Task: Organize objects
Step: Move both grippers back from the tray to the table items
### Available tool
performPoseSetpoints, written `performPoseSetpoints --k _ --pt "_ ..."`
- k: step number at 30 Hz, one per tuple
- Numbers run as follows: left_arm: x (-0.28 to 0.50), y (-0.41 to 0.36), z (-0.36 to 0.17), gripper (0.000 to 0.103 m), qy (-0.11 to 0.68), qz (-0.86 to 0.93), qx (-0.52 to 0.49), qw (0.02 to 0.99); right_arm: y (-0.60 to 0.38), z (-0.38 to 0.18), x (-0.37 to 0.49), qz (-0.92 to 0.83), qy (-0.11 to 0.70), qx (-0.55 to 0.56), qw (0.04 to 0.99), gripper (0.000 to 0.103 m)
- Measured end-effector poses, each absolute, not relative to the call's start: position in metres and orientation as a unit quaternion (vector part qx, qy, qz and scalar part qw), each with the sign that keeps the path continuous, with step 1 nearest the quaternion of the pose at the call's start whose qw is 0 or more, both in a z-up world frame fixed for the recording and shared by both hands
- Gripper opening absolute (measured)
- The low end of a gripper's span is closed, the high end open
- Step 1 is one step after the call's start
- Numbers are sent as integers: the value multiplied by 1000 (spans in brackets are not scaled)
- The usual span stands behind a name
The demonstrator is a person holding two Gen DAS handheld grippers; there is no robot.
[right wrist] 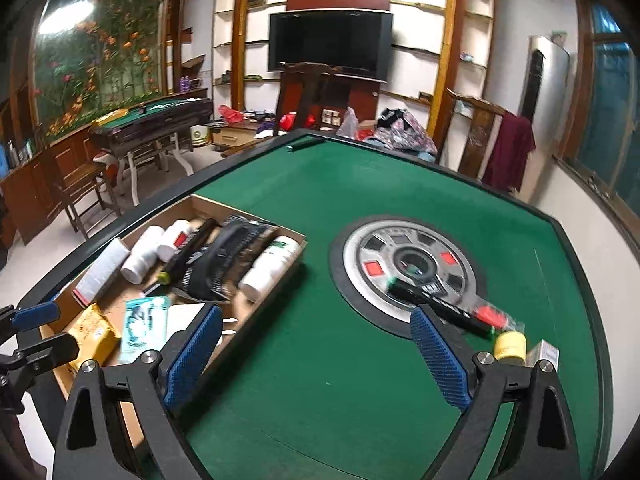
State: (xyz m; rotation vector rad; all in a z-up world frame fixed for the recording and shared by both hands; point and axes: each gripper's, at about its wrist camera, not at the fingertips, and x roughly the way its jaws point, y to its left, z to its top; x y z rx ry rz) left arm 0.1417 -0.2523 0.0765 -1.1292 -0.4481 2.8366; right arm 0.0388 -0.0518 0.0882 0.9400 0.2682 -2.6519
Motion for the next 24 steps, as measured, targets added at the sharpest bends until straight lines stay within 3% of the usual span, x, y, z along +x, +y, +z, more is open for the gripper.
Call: performPoseSetpoints --k 7,17,22,24 --pt "135 -223 78 83 -126 916 -377 54 -2 76 23 -924 51 353 137 97" --pt "128 -174 78 83 -90 910 -386 121 141 68 -68 -894 -127 413 117 98" --pt "124 -164 73 83 -84 905 -396 130 164 28 -107 -830 -224 487 154 98" --pt "123 -164 72 83 -83 904 -398 131 156 31 -99 -835 -213 478 169 99"
